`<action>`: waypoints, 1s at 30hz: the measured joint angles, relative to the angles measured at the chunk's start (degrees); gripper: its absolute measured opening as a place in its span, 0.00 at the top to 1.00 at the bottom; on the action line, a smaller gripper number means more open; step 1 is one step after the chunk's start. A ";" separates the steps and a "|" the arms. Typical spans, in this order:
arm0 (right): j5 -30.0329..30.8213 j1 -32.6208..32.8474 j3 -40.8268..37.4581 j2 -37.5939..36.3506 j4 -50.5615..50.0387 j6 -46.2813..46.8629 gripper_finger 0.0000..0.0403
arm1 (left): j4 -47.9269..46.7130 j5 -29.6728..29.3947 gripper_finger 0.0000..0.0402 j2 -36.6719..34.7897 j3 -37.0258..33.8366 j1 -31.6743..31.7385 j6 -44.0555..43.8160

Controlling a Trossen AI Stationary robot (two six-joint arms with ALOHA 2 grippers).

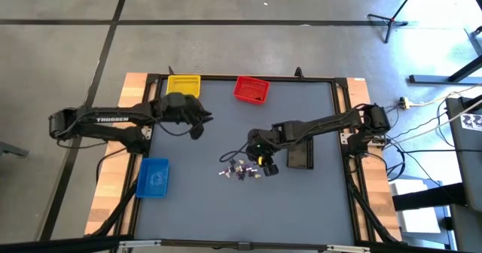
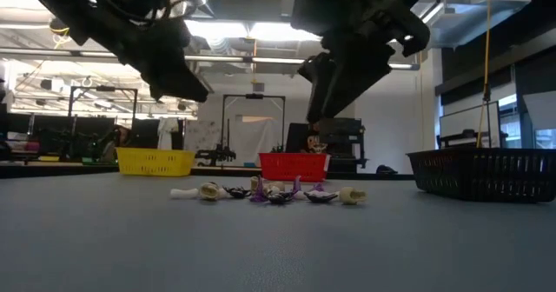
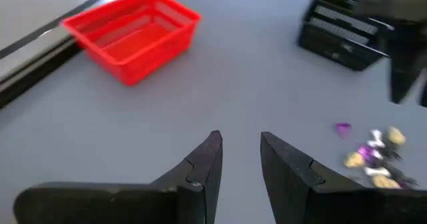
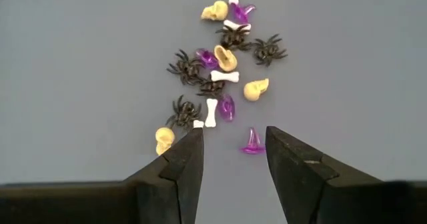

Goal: Sort Halloween decoration
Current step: Put the purple hat toy into the black bin

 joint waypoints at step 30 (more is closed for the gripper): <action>6.90 -0.12 0.04 10.55 2.69 -0.01 0.60 | 1.28 -8.49 0.77 0.00 -0.04 -11.86 -0.46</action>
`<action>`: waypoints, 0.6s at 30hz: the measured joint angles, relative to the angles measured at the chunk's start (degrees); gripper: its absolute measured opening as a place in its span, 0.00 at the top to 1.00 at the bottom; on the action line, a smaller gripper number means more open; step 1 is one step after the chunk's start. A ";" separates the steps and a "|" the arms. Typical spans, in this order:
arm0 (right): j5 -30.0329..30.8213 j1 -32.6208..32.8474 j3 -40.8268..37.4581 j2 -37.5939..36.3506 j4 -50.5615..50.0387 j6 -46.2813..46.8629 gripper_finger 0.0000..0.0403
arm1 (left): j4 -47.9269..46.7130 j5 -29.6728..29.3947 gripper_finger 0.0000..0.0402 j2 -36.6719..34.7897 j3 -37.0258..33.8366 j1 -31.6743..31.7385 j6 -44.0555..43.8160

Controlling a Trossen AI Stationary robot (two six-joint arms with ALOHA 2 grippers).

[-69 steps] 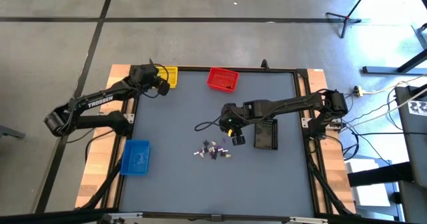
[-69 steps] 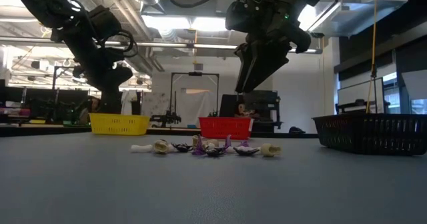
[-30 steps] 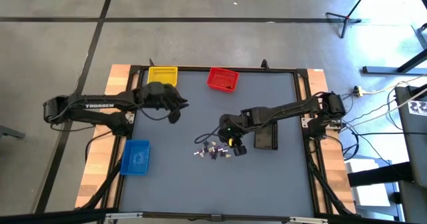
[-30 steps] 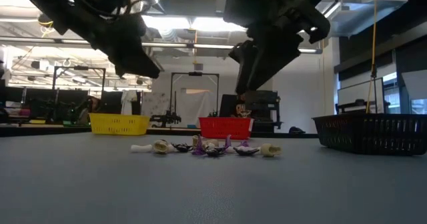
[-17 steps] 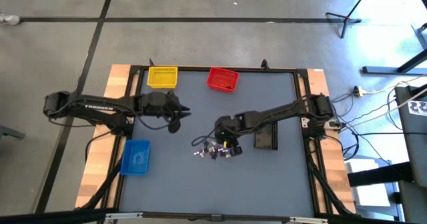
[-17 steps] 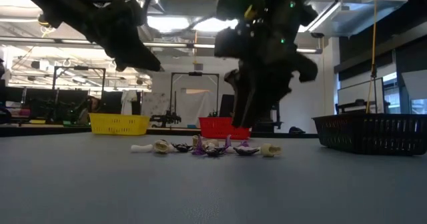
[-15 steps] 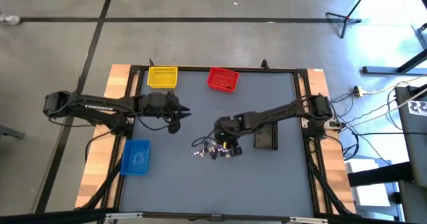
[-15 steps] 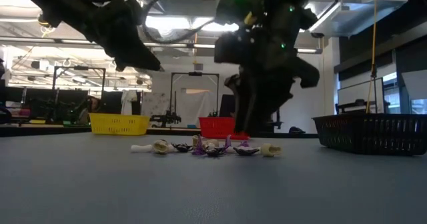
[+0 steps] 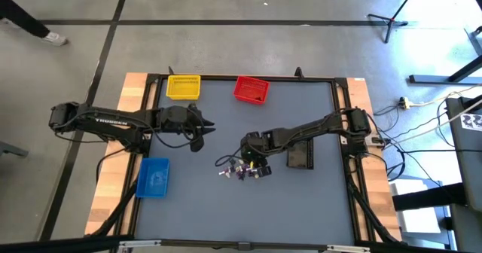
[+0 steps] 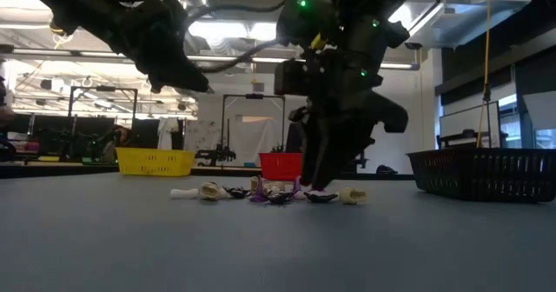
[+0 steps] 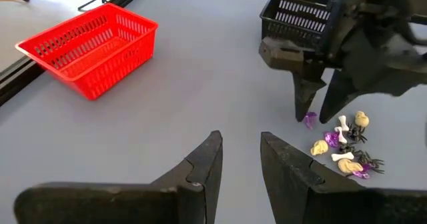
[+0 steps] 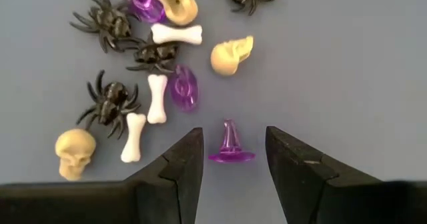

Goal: Sort Halloween decoration
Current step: Put the purple hat toy into the black bin

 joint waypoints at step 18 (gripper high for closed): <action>0.01 0.00 0.02 0.56 -1.78 0.04 0.60 | -0.04 -1.07 0.77 0.00 0.00 0.00 0.11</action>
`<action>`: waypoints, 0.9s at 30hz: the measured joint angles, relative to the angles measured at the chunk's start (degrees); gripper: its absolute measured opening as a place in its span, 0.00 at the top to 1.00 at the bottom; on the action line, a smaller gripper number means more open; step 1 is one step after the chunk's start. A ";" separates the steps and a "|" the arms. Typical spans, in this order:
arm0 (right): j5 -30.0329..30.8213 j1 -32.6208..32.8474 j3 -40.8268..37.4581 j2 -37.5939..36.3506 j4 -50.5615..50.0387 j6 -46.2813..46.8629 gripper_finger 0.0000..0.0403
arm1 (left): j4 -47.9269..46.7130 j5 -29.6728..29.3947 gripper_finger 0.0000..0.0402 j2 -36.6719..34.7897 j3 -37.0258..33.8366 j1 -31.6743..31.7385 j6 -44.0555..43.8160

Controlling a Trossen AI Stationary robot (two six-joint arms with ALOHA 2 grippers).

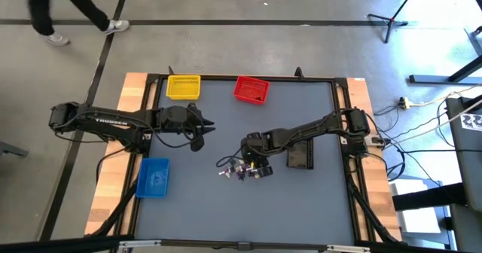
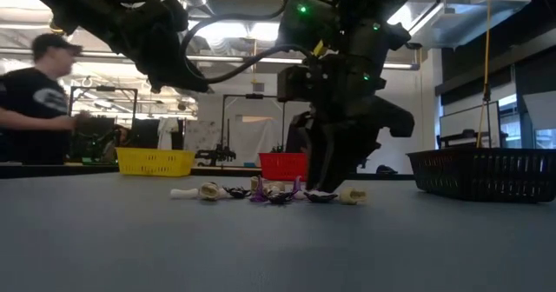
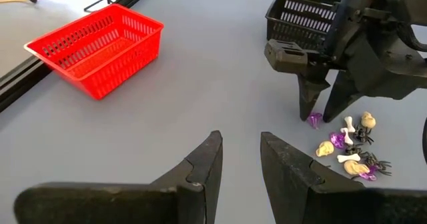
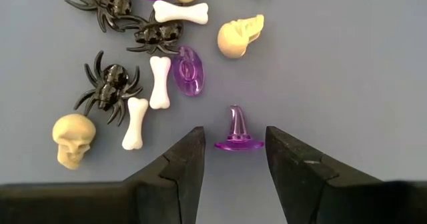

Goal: Sort Halloween decoration
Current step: Put the purple hat toy into the black bin

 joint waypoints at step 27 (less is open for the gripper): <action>-0.17 0.00 0.00 -0.07 -0.15 -0.02 0.74 | 0.00 -0.02 0.77 0.00 0.02 0.00 0.05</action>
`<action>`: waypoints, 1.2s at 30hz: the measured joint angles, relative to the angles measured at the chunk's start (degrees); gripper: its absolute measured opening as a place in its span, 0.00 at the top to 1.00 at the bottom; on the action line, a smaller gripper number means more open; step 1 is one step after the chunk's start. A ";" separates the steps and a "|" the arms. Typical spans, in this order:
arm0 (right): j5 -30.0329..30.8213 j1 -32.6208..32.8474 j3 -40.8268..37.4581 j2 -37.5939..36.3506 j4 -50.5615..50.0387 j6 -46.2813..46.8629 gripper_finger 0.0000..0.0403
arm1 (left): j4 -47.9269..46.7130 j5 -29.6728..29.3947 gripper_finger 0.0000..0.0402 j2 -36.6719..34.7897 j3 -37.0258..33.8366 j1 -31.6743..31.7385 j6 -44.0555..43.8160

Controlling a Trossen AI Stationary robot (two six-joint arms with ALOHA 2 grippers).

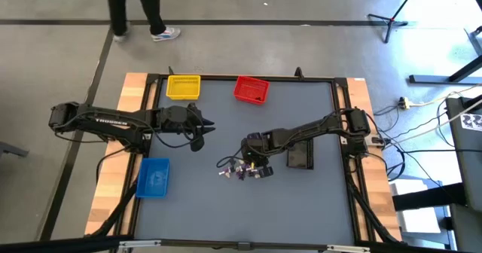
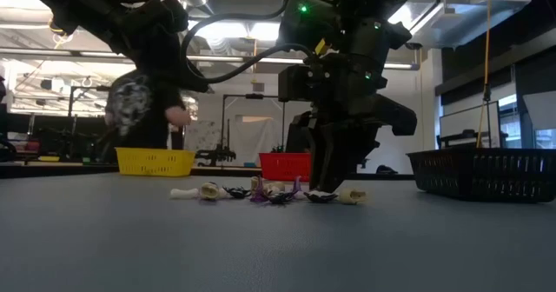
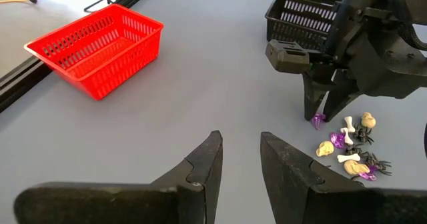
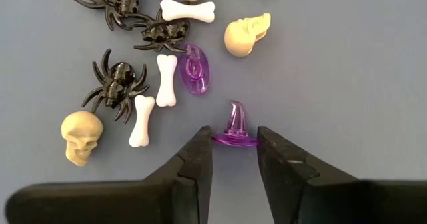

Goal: Sort Halloween decoration
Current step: Put the purple hat toy into the black bin

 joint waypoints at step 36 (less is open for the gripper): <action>-2.03 0.07 0.90 -1.14 -8.27 1.86 0.74 | 0.05 0.02 0.77 -0.02 0.02 0.00 0.00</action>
